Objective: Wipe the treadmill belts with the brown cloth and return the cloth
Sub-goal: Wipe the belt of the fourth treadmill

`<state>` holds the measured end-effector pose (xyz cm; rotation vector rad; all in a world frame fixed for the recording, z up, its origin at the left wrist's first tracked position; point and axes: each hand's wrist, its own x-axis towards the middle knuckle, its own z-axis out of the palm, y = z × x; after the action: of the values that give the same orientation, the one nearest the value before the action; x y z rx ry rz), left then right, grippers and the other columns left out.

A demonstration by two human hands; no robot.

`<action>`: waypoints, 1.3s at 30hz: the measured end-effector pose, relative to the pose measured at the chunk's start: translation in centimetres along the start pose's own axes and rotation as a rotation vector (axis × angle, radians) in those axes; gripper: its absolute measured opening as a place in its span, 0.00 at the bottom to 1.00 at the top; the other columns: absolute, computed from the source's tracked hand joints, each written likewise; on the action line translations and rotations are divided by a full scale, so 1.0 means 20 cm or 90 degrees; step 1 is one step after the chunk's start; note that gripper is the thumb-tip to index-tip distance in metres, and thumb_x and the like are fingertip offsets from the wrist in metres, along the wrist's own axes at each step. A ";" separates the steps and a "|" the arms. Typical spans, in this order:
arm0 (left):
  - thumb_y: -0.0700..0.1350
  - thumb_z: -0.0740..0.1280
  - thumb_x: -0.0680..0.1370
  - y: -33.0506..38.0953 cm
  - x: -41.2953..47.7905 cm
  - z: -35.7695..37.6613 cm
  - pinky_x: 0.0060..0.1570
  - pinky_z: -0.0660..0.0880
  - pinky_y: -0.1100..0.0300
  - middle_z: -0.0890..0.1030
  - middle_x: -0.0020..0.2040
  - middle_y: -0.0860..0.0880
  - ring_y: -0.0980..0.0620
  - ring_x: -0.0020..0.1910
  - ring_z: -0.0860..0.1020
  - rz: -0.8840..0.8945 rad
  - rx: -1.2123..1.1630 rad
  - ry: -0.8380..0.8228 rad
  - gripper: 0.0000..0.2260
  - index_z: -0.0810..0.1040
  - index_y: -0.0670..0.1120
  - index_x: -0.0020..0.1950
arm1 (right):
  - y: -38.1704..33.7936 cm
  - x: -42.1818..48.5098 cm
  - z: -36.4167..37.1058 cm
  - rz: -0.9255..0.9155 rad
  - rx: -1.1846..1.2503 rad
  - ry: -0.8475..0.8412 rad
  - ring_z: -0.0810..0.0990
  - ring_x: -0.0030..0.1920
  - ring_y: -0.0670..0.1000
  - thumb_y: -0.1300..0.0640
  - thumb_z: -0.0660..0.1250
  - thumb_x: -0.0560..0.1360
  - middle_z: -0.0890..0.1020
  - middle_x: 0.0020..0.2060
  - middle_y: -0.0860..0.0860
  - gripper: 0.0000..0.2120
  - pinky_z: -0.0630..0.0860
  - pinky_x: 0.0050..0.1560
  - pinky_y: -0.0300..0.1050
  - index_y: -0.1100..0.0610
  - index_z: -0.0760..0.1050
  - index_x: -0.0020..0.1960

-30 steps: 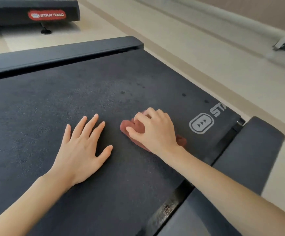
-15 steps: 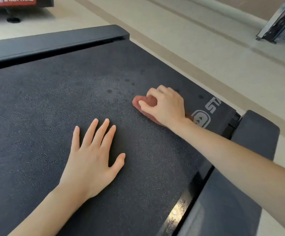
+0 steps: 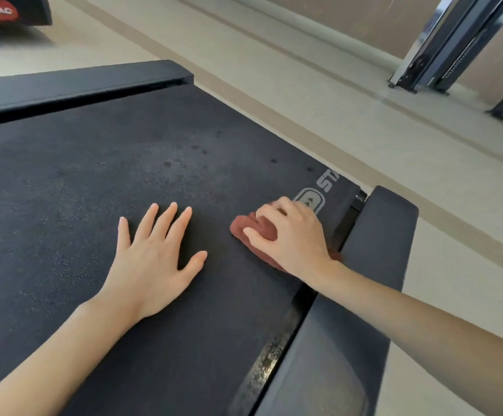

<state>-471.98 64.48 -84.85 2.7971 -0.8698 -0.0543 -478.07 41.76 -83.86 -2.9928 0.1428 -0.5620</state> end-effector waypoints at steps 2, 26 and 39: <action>0.68 0.33 0.70 0.08 0.04 0.01 0.72 0.40 0.43 0.47 0.78 0.52 0.50 0.76 0.41 0.037 0.022 -0.007 0.38 0.44 0.53 0.77 | 0.02 -0.08 -0.01 -0.043 -0.015 0.039 0.76 0.41 0.55 0.38 0.60 0.71 0.77 0.42 0.50 0.18 0.73 0.44 0.48 0.51 0.79 0.46; 0.66 0.40 0.72 0.38 0.25 0.05 0.74 0.40 0.50 0.51 0.77 0.55 0.57 0.75 0.42 -0.094 0.000 0.007 0.34 0.54 0.54 0.76 | 0.77 0.93 0.28 -0.028 -0.010 0.027 0.78 0.47 0.60 0.36 0.59 0.73 0.80 0.48 0.54 0.19 0.71 0.48 0.48 0.49 0.77 0.51; 0.66 0.42 0.75 0.41 0.34 0.07 0.74 0.43 0.48 0.53 0.76 0.59 0.60 0.75 0.46 -0.094 0.008 -0.004 0.30 0.54 0.58 0.75 | 0.67 0.43 0.12 -0.331 0.200 0.047 0.77 0.38 0.51 0.41 0.66 0.69 0.79 0.37 0.48 0.14 0.73 0.38 0.46 0.51 0.81 0.40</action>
<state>-471.01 53.76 -84.30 2.8689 -0.6661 -0.0808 -470.29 27.73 -84.46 -2.6852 -0.6709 -0.6620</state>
